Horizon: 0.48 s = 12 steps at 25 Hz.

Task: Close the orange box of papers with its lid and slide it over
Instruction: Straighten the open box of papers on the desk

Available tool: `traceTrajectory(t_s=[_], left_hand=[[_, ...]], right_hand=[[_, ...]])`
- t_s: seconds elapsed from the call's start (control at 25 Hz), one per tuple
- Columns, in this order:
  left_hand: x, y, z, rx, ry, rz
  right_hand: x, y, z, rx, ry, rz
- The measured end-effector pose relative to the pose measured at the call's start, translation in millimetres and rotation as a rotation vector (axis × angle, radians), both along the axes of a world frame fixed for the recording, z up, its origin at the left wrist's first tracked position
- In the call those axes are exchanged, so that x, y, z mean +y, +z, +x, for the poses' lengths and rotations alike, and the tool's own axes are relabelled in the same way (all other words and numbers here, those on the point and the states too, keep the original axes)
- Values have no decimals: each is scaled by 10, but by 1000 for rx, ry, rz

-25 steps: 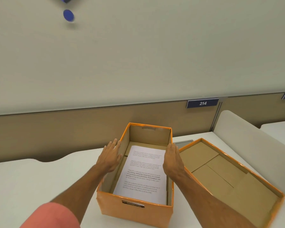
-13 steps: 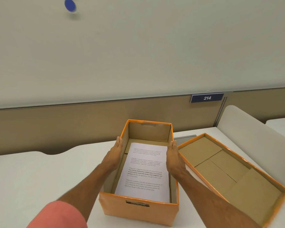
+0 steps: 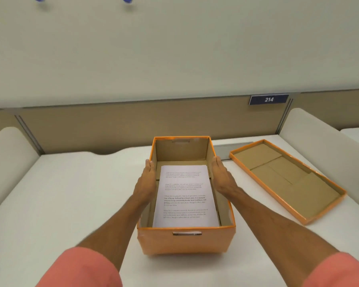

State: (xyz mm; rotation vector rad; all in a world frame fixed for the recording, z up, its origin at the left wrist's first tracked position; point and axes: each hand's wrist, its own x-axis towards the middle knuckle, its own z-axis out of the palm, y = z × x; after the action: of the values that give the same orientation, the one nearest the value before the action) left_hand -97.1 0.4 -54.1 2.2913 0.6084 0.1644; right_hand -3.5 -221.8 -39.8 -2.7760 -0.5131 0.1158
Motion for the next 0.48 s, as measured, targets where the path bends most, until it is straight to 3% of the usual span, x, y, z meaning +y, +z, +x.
traceTrajectory(t_s=[0.48], left_hand=[[-435,-85,-874,15,64,11]], right_hand=[[-240,-169,-635,33,95,52]])
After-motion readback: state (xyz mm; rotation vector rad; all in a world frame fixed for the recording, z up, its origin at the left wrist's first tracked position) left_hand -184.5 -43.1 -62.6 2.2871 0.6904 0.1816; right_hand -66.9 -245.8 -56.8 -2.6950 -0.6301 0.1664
